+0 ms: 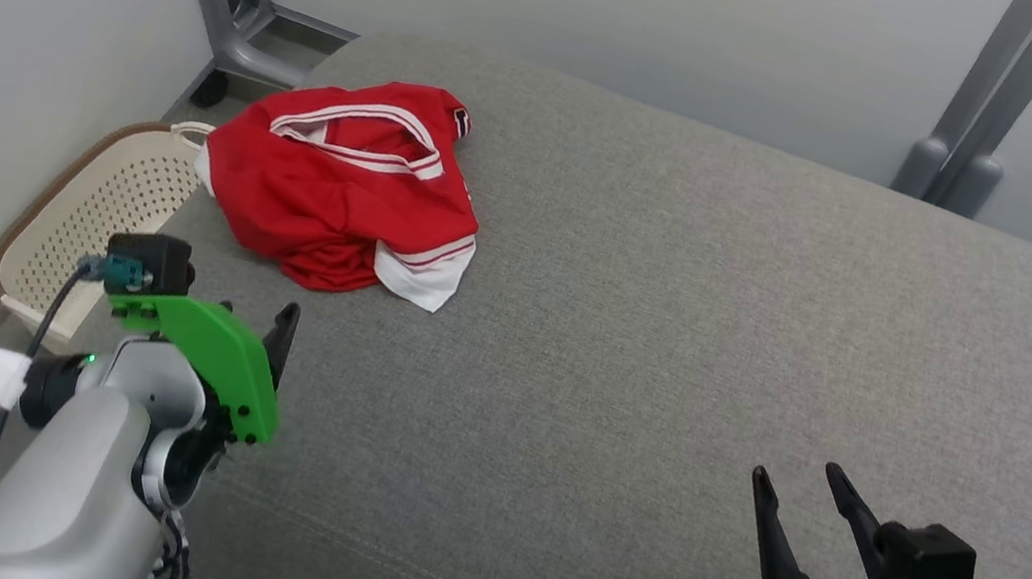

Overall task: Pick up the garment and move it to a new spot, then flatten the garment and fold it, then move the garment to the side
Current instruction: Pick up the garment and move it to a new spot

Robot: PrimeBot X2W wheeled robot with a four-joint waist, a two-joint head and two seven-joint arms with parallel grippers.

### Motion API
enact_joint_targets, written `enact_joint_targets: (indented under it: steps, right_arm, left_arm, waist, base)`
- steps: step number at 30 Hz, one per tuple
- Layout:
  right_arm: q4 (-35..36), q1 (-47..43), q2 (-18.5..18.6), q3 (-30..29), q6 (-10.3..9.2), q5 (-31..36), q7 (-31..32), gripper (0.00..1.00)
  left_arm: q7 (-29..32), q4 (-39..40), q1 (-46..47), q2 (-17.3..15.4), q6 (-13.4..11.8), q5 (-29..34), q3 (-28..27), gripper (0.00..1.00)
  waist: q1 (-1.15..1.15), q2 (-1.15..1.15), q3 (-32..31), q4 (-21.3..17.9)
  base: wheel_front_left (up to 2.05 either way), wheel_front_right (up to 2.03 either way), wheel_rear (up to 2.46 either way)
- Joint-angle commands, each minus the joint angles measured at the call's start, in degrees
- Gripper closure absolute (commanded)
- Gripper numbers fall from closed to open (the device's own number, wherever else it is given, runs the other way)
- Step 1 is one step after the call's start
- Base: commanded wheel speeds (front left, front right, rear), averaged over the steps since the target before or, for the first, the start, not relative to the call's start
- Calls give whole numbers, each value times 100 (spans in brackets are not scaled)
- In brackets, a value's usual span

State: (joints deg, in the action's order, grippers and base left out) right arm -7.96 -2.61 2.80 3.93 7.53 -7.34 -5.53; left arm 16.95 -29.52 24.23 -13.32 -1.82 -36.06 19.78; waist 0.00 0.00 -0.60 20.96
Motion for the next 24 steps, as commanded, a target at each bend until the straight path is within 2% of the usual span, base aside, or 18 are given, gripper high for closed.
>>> enact_joint_targets:
  steps: [1, 13, 24]
  right_arm:
    - [172, 141, 17, 67, -8, 132, 118, 0]
    - [969, 347, 117, 114, -8, 578, 637, 0]
    - [1459, 428, 302, 232, -8, 630, 861, 0]
  left_arm:
    - [140, -252, 412, 44, 98, -56, 18, 0]
    - [705, -1417, 2047, -40, 344, 191, 281, 0]
    - [980, -2225, 2957, -264, 433, 548, 604, 0]
  waist:
    - [0, 0, 451, -404]
    - [0, 0, 1439, -1033]
    - [0, 0, 2139, -1258]
  base:
    - [0, 0, 0]
    - [0, 0, 0]
    - [0, 0, 0]
